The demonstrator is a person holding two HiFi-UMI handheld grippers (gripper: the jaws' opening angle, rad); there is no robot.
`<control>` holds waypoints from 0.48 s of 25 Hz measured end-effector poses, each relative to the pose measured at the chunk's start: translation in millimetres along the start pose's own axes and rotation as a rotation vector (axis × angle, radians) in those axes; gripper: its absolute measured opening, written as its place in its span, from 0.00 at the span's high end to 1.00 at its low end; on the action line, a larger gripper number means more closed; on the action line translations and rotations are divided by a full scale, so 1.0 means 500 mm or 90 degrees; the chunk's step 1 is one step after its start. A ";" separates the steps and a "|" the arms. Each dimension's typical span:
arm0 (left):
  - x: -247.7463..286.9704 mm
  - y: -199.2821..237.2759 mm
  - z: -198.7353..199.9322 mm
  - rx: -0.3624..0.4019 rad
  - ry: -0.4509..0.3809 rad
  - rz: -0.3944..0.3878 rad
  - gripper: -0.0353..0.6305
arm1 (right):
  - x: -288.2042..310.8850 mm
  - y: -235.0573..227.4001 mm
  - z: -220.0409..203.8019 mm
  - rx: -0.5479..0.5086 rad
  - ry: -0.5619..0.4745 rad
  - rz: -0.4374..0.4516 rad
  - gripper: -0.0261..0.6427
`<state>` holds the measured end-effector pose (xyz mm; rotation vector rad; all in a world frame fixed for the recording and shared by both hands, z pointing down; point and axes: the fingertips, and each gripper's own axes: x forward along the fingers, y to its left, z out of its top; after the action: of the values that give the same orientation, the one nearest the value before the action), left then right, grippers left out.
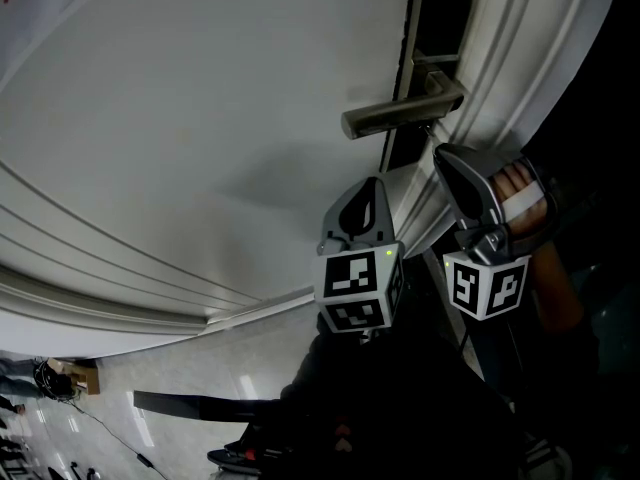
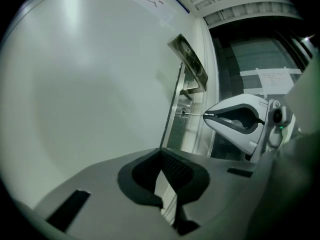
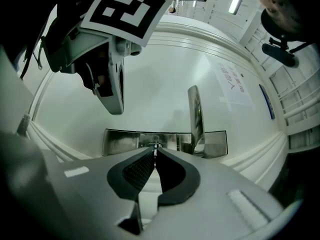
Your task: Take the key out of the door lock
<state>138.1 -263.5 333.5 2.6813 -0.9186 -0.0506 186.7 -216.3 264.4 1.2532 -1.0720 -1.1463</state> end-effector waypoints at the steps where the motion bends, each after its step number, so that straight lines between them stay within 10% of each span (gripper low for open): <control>1: 0.000 0.000 0.000 0.000 0.000 0.000 0.95 | -0.001 0.000 0.000 0.000 0.000 0.000 0.94; 12: 0.000 -0.001 0.002 -0.001 0.000 -0.003 0.95 | -0.002 -0.001 0.001 0.001 0.000 0.000 0.94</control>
<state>138.4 -263.2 332.5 2.6813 -0.9126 -0.0519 185.9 -215.4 263.9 1.2547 -1.0720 -1.1461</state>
